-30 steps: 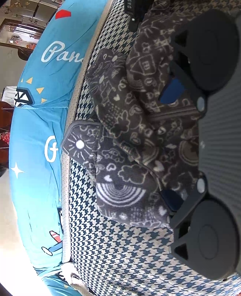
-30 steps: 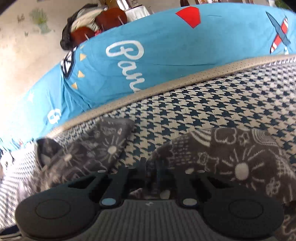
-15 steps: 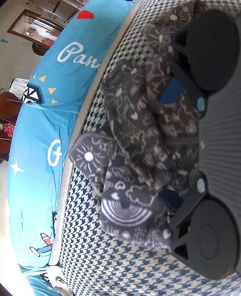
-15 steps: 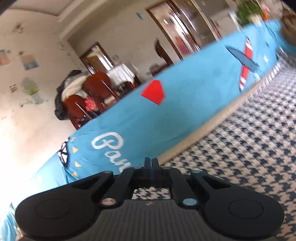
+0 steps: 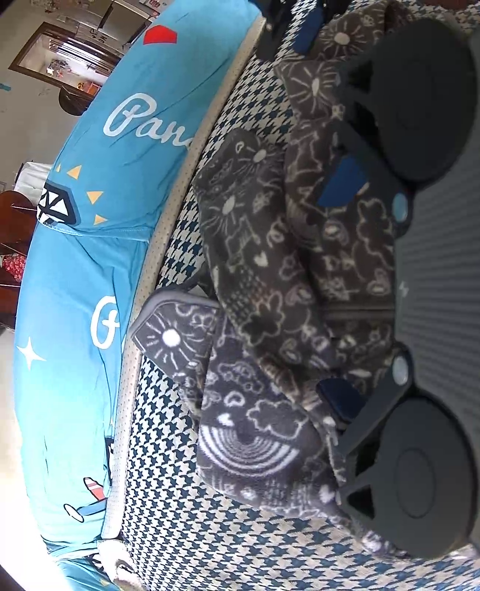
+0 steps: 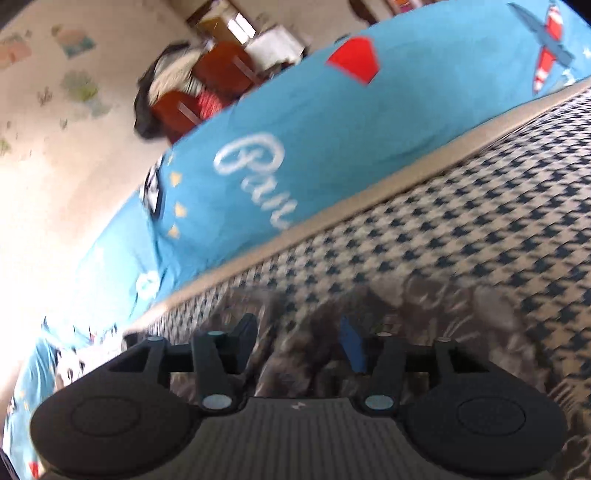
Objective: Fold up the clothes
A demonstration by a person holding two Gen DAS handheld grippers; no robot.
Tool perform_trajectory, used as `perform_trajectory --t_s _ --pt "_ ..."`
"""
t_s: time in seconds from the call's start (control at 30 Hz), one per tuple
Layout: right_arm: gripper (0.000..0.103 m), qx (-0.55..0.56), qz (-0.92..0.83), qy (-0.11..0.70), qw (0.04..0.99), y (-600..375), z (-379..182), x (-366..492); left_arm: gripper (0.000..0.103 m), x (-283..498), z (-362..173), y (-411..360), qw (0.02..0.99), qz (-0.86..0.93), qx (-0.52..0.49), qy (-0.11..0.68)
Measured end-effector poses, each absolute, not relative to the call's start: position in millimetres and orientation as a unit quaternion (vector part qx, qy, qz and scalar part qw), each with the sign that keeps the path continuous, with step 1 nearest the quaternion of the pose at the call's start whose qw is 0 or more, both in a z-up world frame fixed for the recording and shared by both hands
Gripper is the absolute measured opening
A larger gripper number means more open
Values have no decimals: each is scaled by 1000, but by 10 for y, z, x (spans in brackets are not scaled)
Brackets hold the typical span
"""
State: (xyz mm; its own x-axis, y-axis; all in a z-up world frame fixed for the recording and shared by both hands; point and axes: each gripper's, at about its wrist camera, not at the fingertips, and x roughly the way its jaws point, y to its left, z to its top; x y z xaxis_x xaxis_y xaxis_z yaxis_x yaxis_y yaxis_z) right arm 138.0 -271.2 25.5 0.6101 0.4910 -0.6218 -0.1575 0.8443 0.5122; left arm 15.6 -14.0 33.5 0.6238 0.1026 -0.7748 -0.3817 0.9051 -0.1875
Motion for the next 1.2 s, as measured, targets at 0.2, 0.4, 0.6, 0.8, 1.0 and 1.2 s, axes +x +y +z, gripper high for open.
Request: perform_trajectory --t_s 0.2,0.4,0.6,0.8,1.0,1.2 --pt "57 118 175 423 881 -2355 68 1311 103 114 316 -79 883 139 -174 414" --pt "14 91 158 399 899 -2272 -58 1279 103 88 256 -4 876 146 -173 425" --pt "8 192 141 361 902 -2517 108 1312 103 68 226 34 874 155 -177 424" --pt "7 215 109 281 929 -2762 450 1292 103 77 278 -25 883 155 -180 405" --pt "7 258 65 275 924 -3109 491 1420 103 127 261 -189 888 150 -170 400" --pt "10 209 54 307 927 -3056 393 1461 103 166 222 -324 887 140 -166 407"
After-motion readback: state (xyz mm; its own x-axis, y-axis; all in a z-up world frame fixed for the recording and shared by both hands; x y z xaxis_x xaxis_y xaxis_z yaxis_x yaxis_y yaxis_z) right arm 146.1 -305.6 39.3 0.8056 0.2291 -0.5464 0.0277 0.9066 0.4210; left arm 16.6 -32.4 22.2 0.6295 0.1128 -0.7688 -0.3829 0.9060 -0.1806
